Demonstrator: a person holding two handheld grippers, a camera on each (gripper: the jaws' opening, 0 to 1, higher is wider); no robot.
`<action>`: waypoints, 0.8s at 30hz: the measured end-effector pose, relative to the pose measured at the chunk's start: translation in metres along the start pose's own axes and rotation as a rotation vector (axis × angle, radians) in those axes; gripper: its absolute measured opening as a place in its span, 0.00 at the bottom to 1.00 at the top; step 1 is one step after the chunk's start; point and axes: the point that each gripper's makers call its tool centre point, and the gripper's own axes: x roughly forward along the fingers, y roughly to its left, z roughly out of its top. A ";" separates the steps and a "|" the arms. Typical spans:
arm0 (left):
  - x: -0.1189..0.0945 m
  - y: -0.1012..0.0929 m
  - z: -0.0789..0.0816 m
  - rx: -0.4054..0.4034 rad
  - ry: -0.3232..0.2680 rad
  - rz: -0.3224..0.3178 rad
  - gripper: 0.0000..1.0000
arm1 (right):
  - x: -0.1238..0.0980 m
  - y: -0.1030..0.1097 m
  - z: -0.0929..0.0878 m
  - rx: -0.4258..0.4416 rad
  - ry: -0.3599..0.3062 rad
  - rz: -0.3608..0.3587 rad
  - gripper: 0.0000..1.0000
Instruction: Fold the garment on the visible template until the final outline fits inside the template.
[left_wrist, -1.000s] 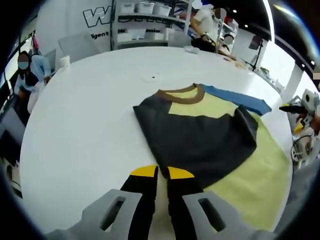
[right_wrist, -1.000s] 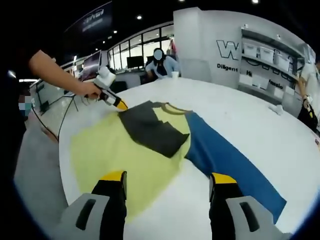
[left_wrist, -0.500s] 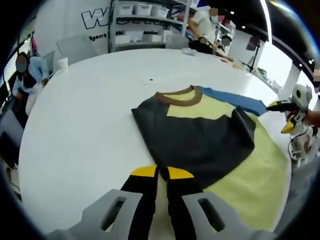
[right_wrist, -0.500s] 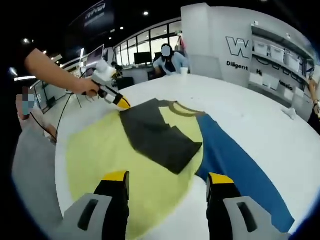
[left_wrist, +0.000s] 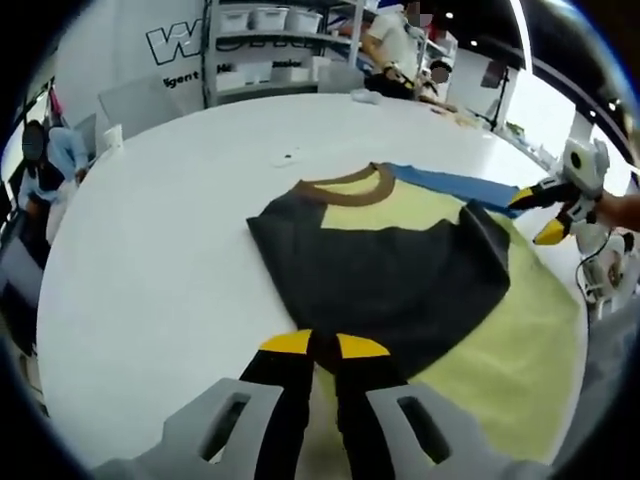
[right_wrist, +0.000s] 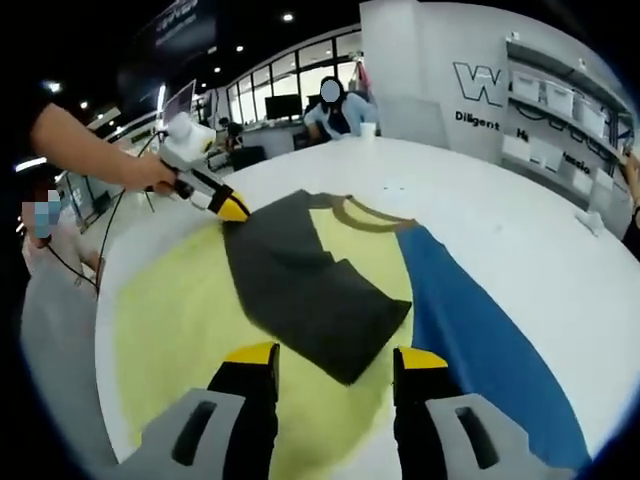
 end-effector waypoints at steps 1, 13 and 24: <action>0.001 0.000 0.000 -0.001 0.002 0.000 0.09 | 0.004 -0.002 0.000 0.006 0.009 -0.002 0.37; 0.006 0.001 0.002 0.001 0.002 -0.005 0.05 | 0.030 -0.014 -0.006 0.124 0.055 -0.020 0.31; 0.013 -0.003 0.004 0.011 0.012 -0.019 0.03 | 0.027 -0.025 -0.011 0.127 0.111 -0.072 0.00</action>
